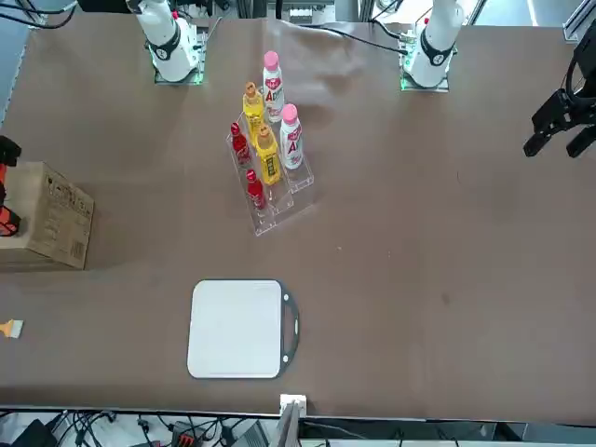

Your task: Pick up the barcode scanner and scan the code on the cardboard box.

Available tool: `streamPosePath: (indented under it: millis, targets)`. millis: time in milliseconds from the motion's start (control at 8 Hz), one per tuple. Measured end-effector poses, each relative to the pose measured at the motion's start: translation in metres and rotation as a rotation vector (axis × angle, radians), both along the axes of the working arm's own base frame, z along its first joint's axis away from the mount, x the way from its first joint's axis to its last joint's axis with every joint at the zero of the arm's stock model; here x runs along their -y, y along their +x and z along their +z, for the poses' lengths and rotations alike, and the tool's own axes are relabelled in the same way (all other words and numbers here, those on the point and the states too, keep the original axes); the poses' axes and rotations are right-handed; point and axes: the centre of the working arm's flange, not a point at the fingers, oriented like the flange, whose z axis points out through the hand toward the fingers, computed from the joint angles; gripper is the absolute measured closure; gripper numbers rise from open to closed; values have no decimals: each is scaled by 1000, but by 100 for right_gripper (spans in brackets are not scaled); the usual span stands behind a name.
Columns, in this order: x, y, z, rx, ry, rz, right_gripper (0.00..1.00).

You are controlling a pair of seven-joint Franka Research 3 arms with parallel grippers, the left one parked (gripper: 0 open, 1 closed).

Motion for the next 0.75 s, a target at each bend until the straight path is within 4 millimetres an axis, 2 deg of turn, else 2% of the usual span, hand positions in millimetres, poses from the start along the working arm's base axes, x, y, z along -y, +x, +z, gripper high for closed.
streamPosePath:
  millis: [750]
  targets:
    - [11, -6, 0, 0, 1, 7, 57]
